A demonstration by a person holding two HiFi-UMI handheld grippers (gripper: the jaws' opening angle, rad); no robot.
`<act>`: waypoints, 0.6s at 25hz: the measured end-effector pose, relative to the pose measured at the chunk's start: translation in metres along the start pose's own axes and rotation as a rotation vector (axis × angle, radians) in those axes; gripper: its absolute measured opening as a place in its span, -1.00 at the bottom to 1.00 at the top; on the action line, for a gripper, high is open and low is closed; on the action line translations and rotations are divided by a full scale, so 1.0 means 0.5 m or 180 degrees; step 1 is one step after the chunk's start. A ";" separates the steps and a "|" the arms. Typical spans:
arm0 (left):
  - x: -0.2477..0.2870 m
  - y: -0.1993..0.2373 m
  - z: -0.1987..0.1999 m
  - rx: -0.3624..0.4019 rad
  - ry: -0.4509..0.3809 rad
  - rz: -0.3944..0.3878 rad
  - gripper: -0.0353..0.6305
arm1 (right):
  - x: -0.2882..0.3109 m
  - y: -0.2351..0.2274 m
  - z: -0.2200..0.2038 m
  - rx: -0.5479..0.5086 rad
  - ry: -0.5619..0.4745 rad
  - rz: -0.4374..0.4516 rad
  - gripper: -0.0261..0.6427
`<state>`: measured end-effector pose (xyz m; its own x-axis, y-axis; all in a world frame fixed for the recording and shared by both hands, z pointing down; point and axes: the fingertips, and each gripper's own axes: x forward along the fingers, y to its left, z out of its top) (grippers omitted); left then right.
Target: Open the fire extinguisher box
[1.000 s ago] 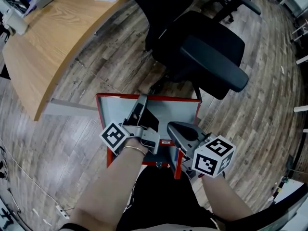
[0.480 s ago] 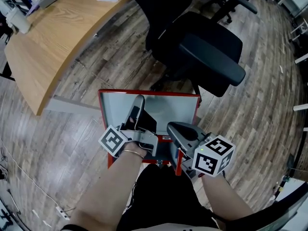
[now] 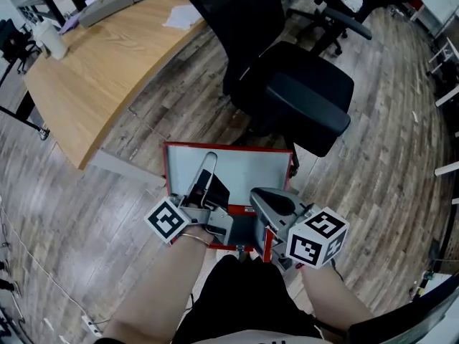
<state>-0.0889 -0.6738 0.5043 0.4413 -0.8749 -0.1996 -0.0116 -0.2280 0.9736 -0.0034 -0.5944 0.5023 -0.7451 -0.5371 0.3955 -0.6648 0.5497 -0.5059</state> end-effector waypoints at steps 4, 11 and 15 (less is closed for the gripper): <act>0.023 -0.110 0.001 0.0494 0.0257 -0.0146 -0.78 | -0.029 0.043 0.070 -0.0225 -0.0097 0.0019 -0.89; 0.052 -0.337 -0.031 0.2237 0.1036 -0.0373 -0.88 | -0.085 0.115 0.214 -0.0502 -0.0354 0.0105 -0.89; 0.024 -0.472 -0.043 0.3051 0.1242 -0.0547 -0.88 | -0.141 0.184 0.298 -0.0650 -0.0663 0.0183 -0.89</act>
<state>-0.0614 -0.6214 0.2746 0.7611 -0.6390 -0.1114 -0.5520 -0.7283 0.4062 -0.0039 -0.6011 0.3138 -0.7688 -0.6093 0.1942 -0.6346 0.6891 -0.3499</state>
